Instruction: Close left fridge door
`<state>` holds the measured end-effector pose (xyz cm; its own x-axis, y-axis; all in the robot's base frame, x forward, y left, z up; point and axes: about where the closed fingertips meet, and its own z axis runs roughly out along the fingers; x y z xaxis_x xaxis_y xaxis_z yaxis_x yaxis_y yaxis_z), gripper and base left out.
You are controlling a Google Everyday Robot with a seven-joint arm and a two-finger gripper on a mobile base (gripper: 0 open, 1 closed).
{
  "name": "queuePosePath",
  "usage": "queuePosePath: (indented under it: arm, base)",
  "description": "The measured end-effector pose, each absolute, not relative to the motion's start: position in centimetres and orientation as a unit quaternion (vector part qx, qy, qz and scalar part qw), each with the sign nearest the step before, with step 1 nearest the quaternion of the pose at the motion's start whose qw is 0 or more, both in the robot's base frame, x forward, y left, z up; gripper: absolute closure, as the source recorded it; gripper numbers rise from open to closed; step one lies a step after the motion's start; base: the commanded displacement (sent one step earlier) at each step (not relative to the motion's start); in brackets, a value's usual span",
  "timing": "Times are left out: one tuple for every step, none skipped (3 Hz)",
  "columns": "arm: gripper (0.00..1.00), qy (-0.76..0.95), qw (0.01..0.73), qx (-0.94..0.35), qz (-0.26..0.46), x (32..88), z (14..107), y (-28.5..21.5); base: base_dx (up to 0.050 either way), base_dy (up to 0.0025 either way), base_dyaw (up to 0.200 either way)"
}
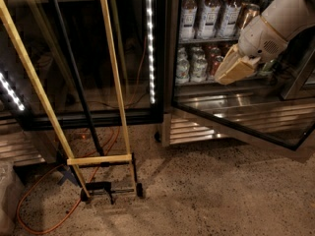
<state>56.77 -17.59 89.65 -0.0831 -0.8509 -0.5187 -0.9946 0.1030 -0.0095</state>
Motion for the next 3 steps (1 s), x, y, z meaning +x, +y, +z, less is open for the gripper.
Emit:
queuePosePath:
  arm:
    - [1.0,0.714,0.203,-0.646,0.177,56.77,89.65,-17.59]
    - [1.0,0.714,0.203,-0.646,0.177,56.77,89.65,-17.59]
    - [1.0,0.714,0.203,-0.646,0.177,56.77,89.65,-17.59]
  base:
    - [0.04,0.00235,0.118]
    - [0.034,-0.00258,-0.144]
    - [0.048,0.00005,-0.002]
